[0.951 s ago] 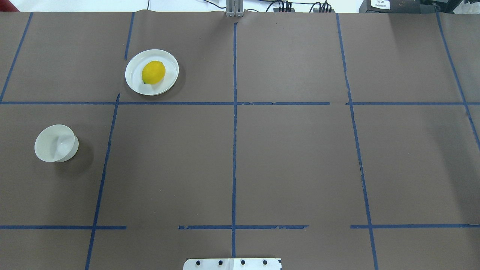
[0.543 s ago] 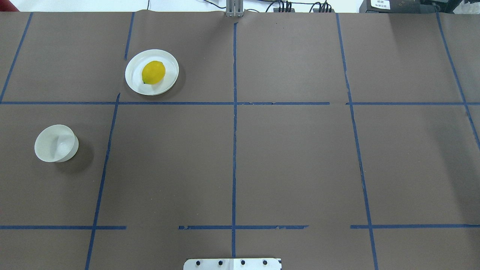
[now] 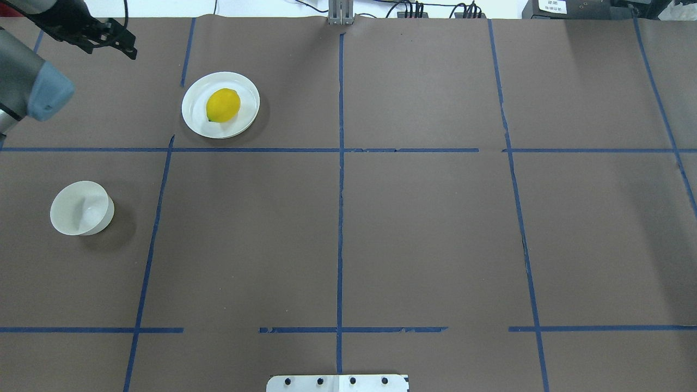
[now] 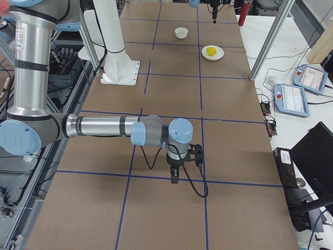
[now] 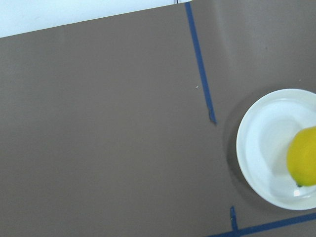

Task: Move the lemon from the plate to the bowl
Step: 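Move the left gripper over the yellow lemon on the white plate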

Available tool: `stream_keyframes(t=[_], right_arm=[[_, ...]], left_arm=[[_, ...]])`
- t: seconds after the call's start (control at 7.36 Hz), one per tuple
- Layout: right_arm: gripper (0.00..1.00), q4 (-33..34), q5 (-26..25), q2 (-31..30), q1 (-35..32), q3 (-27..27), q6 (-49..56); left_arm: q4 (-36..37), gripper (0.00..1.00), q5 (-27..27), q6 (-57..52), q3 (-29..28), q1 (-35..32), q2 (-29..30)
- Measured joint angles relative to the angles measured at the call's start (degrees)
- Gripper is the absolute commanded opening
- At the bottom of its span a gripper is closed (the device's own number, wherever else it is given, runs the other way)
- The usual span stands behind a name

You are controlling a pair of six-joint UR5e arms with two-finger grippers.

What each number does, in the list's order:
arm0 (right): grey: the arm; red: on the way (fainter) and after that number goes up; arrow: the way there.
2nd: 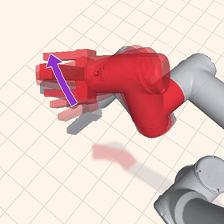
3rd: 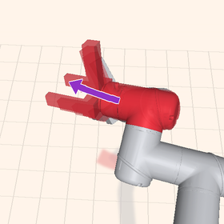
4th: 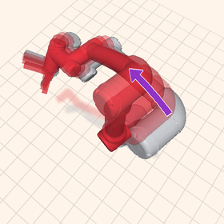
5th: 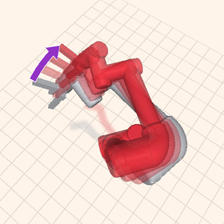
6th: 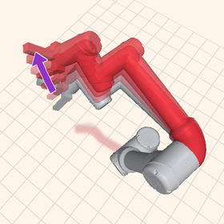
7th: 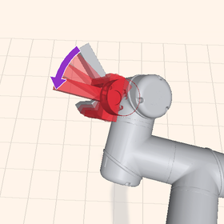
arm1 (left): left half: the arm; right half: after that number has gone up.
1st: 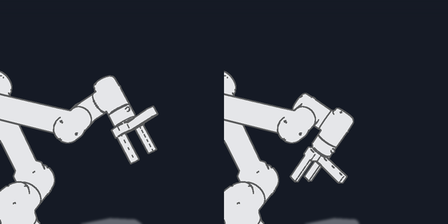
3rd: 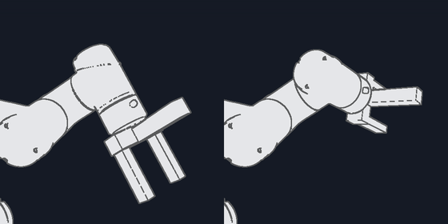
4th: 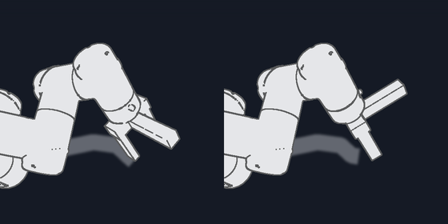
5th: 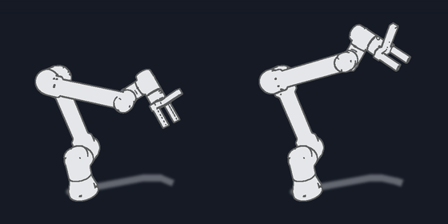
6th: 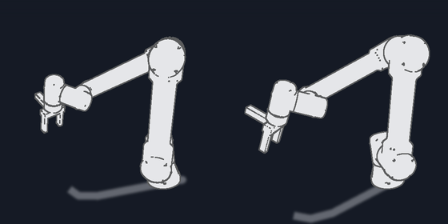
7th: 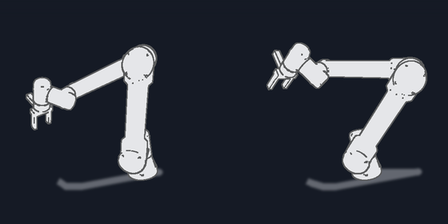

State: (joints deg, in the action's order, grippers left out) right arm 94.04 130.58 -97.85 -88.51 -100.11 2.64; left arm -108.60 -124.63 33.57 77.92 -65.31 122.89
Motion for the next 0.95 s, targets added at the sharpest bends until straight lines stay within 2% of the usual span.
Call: stream_keyframes(t=[0.14, 0.54, 0.95], right_arm=[[1.00, 0.0, 0.0, 0.0, 0.0, 0.0, 0.0], [1.00, 0.0, 0.0, 0.0, 0.0, 0.0, 0.0], [1.00, 0.0, 0.0, 0.0, 0.0, 0.0, 0.0]], left_arm=[[-2.7, 1.00, 1.7, 2.3, -3.0, 2.2, 2.1], [-4.5, 1.00, 7.1, 1.4, -6.1, 8.9, 4.8], [-5.3, 1.00, 8.1, -4.4, -7.1, 11.5, 5.9]])
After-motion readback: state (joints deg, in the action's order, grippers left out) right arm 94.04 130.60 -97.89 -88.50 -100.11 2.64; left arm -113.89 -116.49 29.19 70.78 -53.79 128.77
